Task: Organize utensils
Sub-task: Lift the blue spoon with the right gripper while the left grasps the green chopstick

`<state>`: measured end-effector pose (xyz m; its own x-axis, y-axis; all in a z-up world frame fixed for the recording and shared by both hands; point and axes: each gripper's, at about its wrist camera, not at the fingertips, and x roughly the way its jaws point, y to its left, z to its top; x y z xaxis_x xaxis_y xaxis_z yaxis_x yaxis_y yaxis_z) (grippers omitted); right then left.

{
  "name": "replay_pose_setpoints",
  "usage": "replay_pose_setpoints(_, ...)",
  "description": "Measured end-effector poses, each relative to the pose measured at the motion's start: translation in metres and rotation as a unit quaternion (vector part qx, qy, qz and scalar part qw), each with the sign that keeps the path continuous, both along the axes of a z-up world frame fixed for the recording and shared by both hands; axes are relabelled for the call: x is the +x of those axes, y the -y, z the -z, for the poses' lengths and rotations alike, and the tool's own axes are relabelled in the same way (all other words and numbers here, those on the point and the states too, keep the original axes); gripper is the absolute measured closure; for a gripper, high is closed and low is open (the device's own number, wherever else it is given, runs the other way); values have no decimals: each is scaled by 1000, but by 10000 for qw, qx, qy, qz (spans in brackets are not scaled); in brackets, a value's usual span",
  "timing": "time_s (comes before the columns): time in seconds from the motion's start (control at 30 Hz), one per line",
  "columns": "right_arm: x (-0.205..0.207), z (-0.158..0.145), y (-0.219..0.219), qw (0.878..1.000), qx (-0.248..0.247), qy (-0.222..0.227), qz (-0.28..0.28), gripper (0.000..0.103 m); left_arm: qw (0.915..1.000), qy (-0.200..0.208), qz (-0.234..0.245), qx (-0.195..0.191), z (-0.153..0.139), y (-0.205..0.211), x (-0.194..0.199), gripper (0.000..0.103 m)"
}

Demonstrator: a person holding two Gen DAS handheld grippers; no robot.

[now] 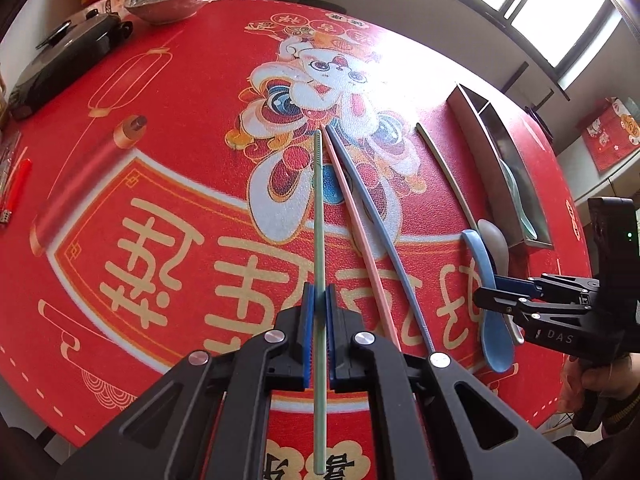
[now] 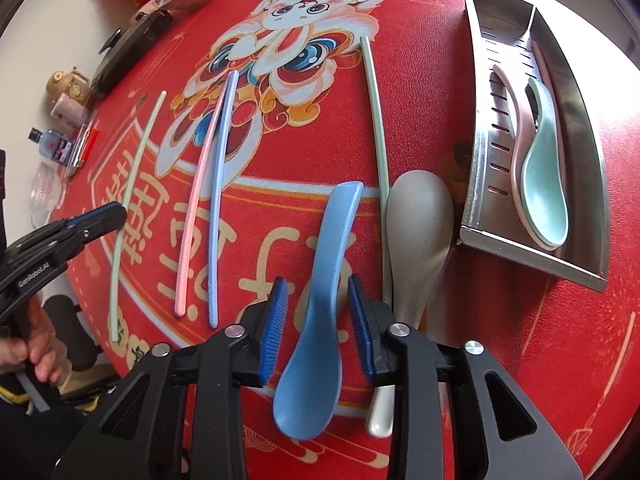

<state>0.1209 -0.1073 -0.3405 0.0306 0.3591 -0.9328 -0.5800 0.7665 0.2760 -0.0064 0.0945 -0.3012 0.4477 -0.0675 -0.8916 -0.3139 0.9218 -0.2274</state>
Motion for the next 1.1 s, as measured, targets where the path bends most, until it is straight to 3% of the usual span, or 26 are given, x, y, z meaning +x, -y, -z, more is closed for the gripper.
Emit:
replay_pose_setpoints(0.17,-2,2,-1,9999,-135,11,90,87,9999,75,58,-38,-4,-3,-1,98)
replay_pose_setpoints(0.33,-1,0,5,9996,12,-98,278,89,9997,152,131,-102,-8,-4,3,98)
replay_pose_setpoints(0.37,-1,-2,9,9993,108,-119,329,97,9997,173,148,-114,-10,-3,4,98)
replay_pose_setpoints(0.83,9,-24,39,9939,766,-145,781,97,9985,295,408,-226,-14,10,22,98)
replay_pose_setpoints(1.1,39,-59,65,9880,1159,145,1010,97,9978,429,329,-378,-25,11,36,98)
